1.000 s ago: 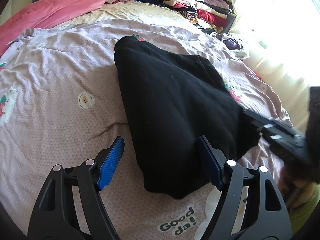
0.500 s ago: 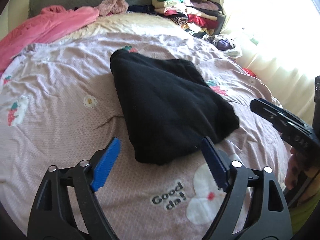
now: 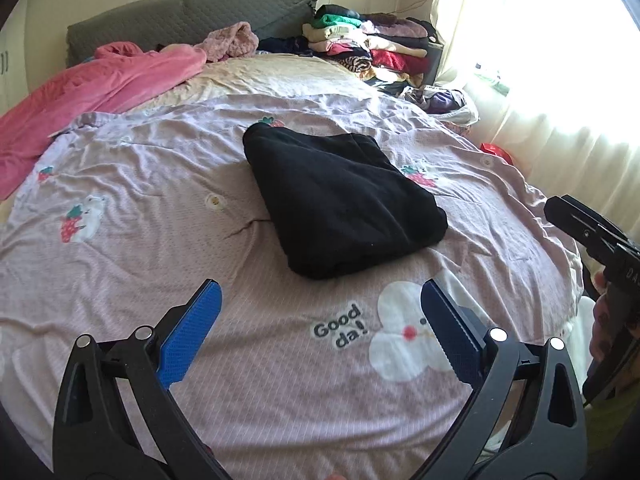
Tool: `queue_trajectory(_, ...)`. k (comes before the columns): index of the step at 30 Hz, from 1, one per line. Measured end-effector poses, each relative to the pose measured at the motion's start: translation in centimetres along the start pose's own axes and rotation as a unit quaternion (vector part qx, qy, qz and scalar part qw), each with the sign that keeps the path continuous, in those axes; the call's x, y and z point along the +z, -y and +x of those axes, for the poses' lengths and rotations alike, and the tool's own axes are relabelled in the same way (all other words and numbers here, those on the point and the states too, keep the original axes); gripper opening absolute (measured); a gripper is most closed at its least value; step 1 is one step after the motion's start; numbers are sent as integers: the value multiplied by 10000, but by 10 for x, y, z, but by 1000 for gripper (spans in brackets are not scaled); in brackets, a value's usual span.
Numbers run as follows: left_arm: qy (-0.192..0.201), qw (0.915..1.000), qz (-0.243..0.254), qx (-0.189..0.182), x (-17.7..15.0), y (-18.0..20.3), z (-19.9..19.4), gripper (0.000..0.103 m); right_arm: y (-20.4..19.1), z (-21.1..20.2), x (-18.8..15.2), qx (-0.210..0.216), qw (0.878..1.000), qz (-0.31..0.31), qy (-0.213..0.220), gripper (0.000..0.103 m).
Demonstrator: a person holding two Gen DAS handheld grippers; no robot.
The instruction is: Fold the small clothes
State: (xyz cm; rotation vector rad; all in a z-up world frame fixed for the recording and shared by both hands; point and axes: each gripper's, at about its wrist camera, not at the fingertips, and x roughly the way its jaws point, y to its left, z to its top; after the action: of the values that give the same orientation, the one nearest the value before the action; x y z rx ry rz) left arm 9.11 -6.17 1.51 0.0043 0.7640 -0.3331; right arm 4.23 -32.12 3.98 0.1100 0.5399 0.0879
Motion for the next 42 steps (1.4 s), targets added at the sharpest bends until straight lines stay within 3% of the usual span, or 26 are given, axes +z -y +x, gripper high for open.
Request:
queue_trajectory(8, 72, 9998, -167, 29, -15, -10, -19, 94, -12, -24, -14, -94, 9999, -141, 18, 98)
queue_trajectory(20, -208, 9984, -466, 253, -49, -30, -13, 94, -31, 12, -59, -243, 9956, 50, -906, 98)
queue_trajectory(42, -188, 9982, -494, 280, -48, -25, -18, 94, -36, 12, -56, -263, 9955, -92, -901, 98)
